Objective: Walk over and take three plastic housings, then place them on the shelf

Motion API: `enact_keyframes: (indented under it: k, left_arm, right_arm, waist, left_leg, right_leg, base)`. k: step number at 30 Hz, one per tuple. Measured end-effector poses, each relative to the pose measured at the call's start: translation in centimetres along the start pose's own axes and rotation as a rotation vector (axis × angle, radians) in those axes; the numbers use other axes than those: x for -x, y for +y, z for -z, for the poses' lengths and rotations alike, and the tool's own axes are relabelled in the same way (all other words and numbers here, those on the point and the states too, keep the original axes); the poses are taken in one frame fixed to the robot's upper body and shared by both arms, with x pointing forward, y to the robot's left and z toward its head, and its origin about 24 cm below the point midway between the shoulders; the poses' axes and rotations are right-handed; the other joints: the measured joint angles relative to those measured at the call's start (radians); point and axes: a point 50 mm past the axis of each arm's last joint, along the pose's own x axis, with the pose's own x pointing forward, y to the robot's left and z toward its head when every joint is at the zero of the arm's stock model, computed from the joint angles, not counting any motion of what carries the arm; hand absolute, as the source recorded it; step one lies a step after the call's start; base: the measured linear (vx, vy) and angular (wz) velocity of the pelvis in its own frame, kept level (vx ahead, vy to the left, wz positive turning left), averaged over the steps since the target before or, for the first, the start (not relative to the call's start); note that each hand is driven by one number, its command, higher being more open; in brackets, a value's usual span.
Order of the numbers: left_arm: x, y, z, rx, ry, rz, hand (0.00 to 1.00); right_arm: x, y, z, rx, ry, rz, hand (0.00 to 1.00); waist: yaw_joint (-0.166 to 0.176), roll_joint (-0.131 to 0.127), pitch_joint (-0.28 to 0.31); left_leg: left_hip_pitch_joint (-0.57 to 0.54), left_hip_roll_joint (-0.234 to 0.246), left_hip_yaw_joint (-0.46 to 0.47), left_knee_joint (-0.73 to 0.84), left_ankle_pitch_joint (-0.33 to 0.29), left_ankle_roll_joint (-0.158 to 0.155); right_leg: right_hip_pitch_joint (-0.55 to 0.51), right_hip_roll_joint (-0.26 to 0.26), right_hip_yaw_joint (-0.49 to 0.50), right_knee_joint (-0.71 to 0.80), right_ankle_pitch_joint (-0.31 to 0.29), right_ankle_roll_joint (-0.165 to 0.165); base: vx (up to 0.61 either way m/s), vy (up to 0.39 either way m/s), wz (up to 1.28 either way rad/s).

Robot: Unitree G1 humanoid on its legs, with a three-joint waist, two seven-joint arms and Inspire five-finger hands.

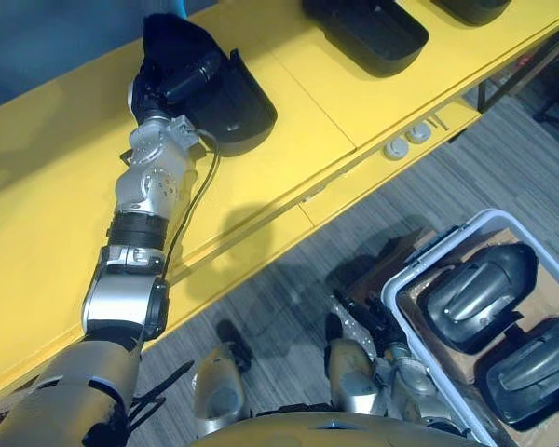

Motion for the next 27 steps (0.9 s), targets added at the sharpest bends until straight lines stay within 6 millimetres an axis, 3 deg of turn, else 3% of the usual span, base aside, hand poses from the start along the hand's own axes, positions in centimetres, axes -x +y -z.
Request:
enact_keyframes:
  k: [4,10,16,27]
  left_arm:
    - [-0.1,0.8,1.8,-0.08,0.067,-0.045,1.0]
    - [0.5,4.2,5.1,-0.292,0.167,-0.188,1.0]
    - [0.9,6.7,6.4,-0.499,0.237,-0.3,1.0]
    - [1.3,7.8,7.6,-0.753,0.323,-0.334,1.0]
  right_arm:
    - [0.5,-0.1,0.7,-0.004,0.012,0.003,1.0]
    - [1.4,0.0,2.0,-0.003,0.042,-0.004,1.0]
    - [2.1,-0.2,3.0,-0.008,0.072,-0.01,1.0]
    - [3.6,-0.6,4.9,-0.008,0.127,-0.018,1.0]
  waist:
    - [-0.003,0.003,-0.035]
    - [-0.02,0.002,-0.121]
    - [-0.024,-0.007,-0.166]
    - [-0.047,-0.015,-0.235]
  left_leg:
    - [0.036,0.002,0.006,-0.005,-0.008,-0.006]
    - [0.089,0.004,0.014,-0.031,-0.01,-0.012]
    - [0.14,-0.001,0.031,-0.075,0.004,-0.025]
    - [0.192,-0.014,0.046,-0.136,0.028,-0.035]
  right_leg:
    - [0.04,0.003,0.001,-0.021,0.001,0.001]
    - [0.094,0.009,-0.001,-0.052,0.0,0.0]
    - [0.124,0.012,0.009,-0.067,0.001,0.001]
    - [0.163,0.013,0.009,-0.098,0.004,0.0]
  base:
    - [0.04,0.0,-0.04]
    - [0.03,-0.011,-0.03]
    - [-0.02,-0.008,-0.06]
    - [0.01,-0.002,-0.02]
